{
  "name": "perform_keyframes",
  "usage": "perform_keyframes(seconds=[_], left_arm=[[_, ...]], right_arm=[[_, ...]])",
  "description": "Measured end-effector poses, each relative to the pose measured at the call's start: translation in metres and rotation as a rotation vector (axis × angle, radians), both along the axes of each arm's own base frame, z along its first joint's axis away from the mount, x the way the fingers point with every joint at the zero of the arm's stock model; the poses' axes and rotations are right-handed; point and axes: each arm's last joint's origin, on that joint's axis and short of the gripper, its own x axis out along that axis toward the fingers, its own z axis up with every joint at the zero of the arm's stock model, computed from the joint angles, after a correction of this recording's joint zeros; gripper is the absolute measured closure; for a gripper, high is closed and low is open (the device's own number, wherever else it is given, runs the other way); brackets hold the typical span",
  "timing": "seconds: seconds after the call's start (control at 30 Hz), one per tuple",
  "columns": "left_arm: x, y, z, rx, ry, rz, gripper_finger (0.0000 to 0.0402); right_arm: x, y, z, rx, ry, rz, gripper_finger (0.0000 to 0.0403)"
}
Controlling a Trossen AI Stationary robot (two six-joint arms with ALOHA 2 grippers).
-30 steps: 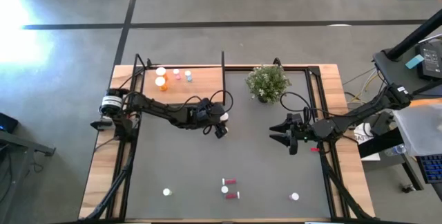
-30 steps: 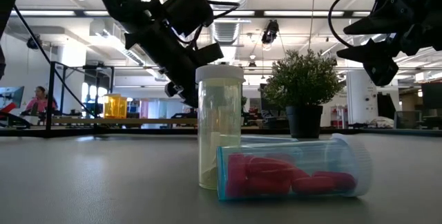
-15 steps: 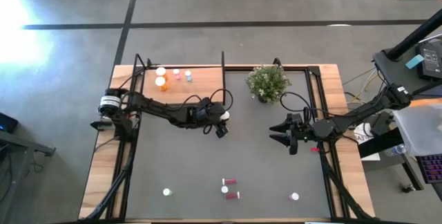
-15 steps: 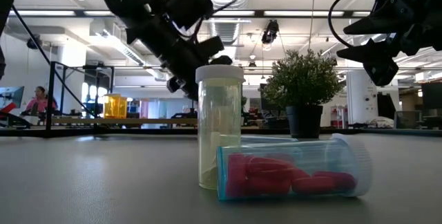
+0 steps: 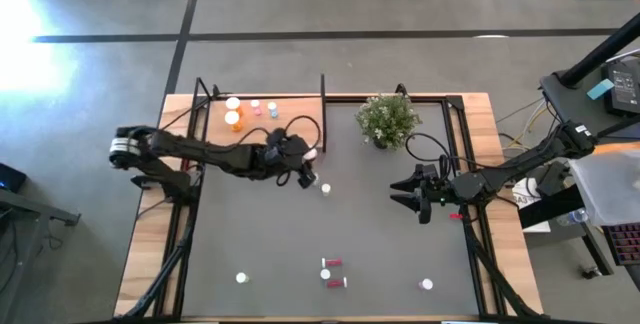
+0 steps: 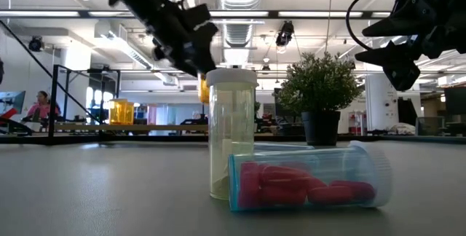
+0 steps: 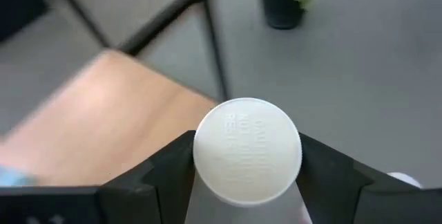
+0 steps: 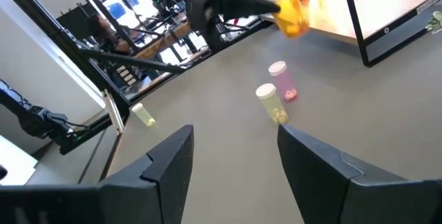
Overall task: Pick and place medicine bottles onto shelf by color
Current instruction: Put the large orange pill bottle on the shelf aligned with the other large orange pill bottles
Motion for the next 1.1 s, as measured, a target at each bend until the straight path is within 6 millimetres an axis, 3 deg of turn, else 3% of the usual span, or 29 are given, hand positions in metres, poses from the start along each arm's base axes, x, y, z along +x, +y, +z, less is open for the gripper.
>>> perform_keyframes(seconds=[0.2,0.53,0.83,1.1], left_arm=[[-0.037,0.001,0.018,-0.078,-0.045,0.150,0.0198],[-0.101,0.002,-0.010,-0.092,-0.075,0.391,0.0198],[-0.124,0.006,-0.023,-0.023,-0.035,0.482,0.0198],[-0.137,0.017,-0.039,-0.071,-0.005,0.649,0.0198]], right_arm=[[0.000,0.000,0.000,-0.001,0.004,0.000,0.0202],[0.000,0.000,-0.002,-0.008,0.020,0.000,0.0202],[0.000,0.000,-0.002,-0.008,0.021,0.000,0.0202],[0.000,0.000,-0.003,-0.010,0.026,0.000,0.0202]])
